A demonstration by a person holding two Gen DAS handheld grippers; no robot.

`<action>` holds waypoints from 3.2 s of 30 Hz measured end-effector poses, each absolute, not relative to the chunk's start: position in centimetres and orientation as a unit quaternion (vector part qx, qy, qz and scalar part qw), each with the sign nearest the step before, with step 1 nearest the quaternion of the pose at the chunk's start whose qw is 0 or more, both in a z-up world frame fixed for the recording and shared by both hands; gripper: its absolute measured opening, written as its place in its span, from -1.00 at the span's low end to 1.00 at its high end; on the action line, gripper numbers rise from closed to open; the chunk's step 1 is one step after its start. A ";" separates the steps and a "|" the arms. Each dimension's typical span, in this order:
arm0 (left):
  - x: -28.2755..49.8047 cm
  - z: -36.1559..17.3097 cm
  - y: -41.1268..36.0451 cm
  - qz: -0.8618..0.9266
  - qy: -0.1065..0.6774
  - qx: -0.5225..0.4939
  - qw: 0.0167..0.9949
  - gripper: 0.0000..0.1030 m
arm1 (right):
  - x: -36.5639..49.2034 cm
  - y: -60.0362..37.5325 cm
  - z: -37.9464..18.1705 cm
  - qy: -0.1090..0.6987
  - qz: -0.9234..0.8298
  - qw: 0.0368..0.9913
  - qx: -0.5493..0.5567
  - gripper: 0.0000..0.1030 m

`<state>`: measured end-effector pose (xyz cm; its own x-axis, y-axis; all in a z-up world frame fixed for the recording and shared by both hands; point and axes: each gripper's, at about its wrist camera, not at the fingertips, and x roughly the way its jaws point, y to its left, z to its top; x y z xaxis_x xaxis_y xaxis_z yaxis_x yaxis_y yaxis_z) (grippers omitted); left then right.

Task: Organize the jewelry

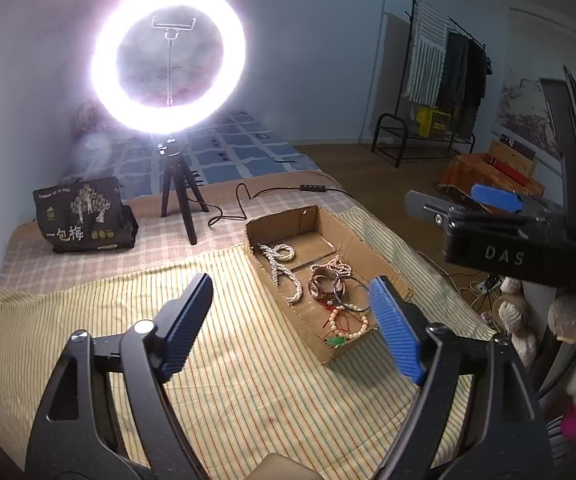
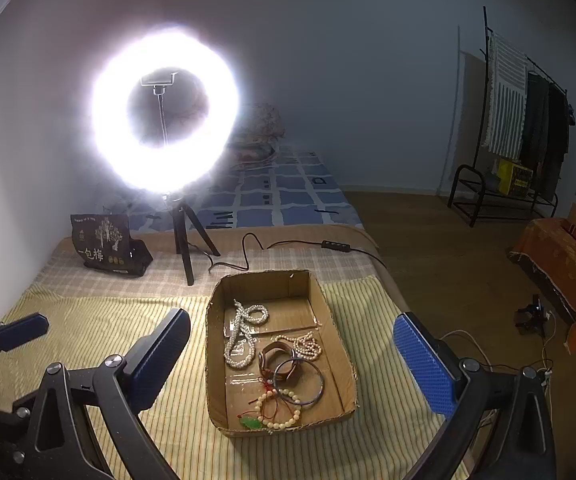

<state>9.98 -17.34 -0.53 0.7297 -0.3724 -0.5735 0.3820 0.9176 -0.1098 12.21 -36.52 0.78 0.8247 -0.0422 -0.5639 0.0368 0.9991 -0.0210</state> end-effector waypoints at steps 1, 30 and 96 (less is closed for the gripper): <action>9.9 -0.6 -17.1 -0.201 0.305 0.006 0.931 0.70 | 12.1 -36.4 0.7 0.295 -0.020 0.955 -0.005 0.99; 7.3 0.1 -15.4 -0.170 0.277 0.036 0.945 0.85 | 9.8 -34.8 1.2 0.257 -0.013 0.966 -0.025 0.99; 7.5 -0.1 -15.0 -0.130 0.285 0.054 0.948 0.99 | 9.5 -33.8 0.4 0.269 -0.007 0.962 -0.042 0.99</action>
